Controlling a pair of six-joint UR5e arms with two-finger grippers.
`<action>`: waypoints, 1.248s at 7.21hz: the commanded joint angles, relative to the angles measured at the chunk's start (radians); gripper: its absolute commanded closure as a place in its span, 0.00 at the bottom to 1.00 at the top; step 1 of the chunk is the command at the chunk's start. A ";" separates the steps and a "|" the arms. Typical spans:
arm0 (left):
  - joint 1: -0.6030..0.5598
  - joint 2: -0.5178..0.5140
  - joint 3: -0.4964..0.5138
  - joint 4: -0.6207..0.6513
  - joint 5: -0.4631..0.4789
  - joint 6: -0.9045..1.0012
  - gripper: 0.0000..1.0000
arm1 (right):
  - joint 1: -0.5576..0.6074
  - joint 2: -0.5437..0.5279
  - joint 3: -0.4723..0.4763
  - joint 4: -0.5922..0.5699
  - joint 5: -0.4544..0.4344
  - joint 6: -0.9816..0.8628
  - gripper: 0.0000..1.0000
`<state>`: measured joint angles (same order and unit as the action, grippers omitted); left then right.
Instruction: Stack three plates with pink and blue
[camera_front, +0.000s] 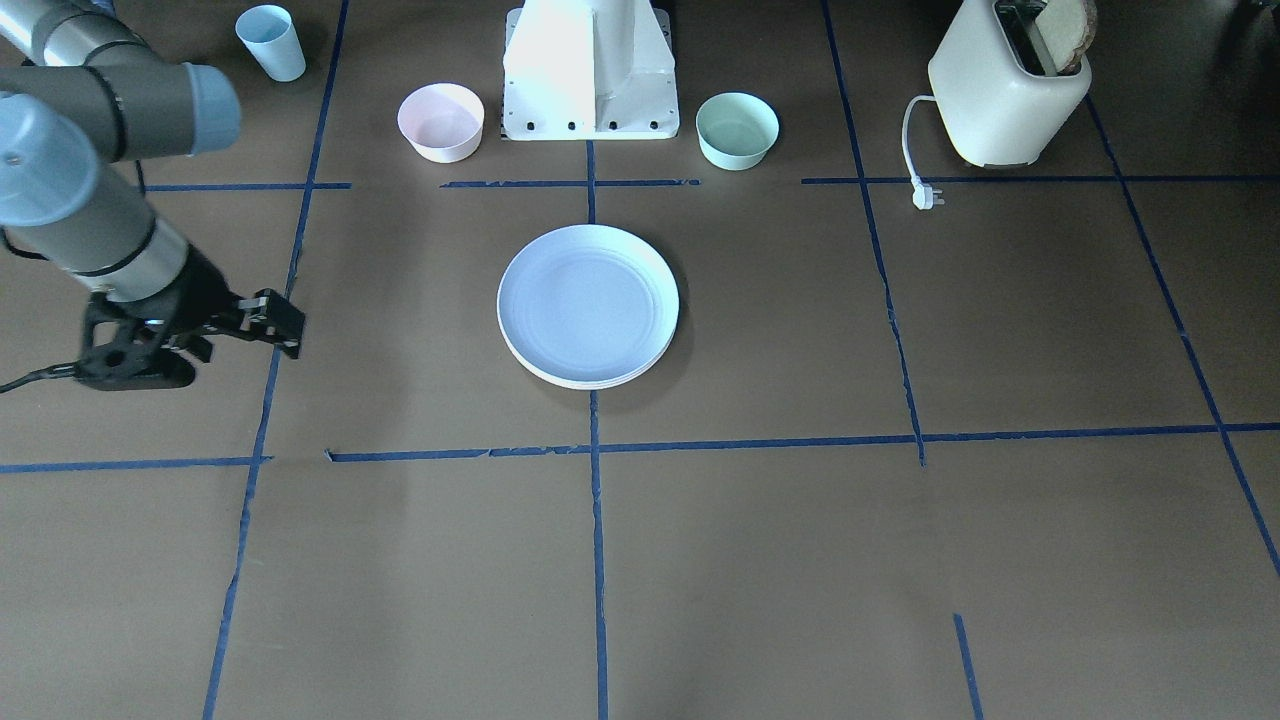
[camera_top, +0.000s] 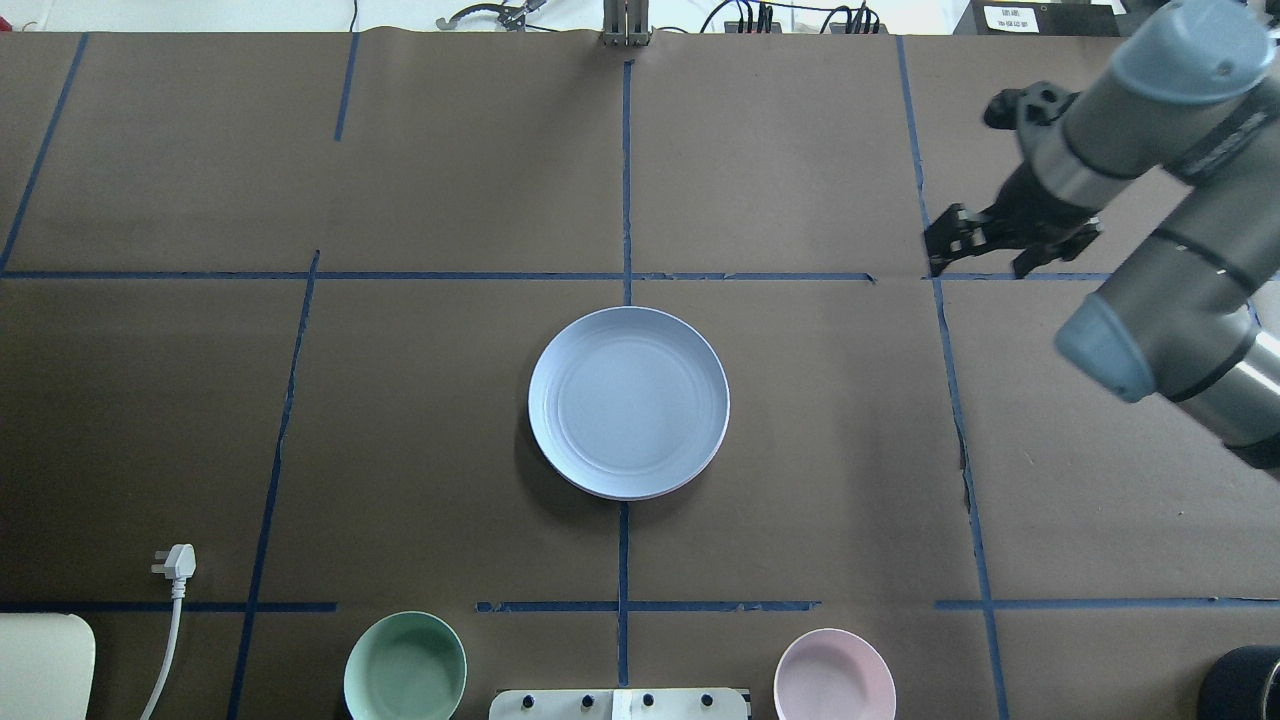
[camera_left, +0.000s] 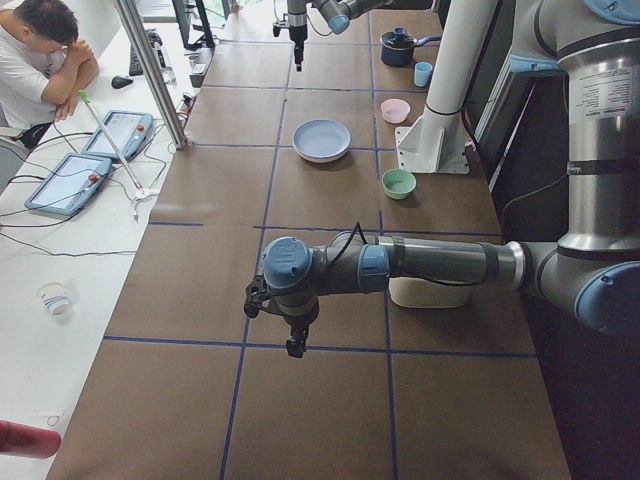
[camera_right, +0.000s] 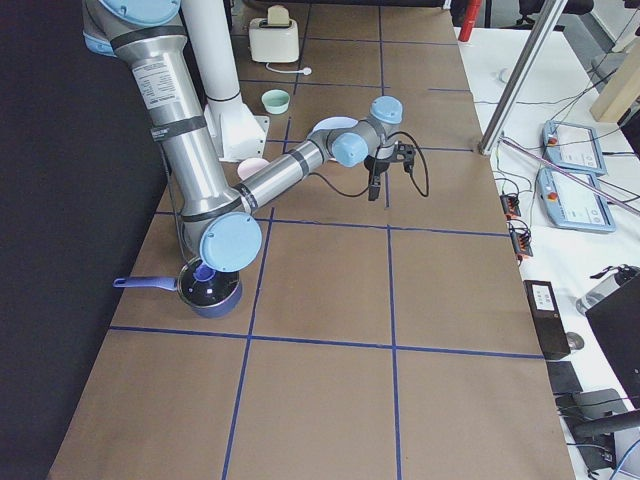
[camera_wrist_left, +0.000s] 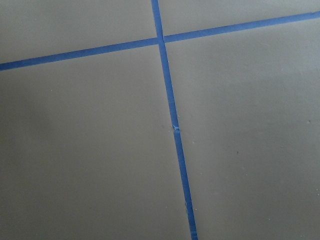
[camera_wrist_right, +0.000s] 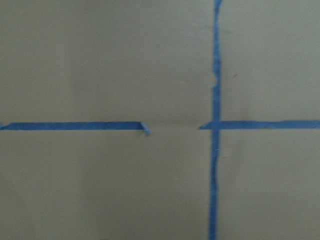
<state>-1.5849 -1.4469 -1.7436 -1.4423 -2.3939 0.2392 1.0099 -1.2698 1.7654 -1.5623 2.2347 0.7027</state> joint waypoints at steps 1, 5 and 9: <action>0.000 0.011 0.006 0.000 0.004 0.002 0.00 | 0.258 -0.185 -0.030 -0.039 0.078 -0.515 0.00; -0.003 0.028 -0.014 0.000 0.094 0.003 0.00 | 0.574 -0.468 -0.008 -0.030 0.115 -0.898 0.00; -0.001 0.048 -0.016 0.005 0.091 0.009 0.00 | 0.575 -0.487 0.009 -0.027 0.115 -0.881 0.00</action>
<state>-1.5862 -1.4024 -1.7597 -1.4385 -2.3021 0.2480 1.5836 -1.7546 1.7738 -1.5896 2.3500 -0.1795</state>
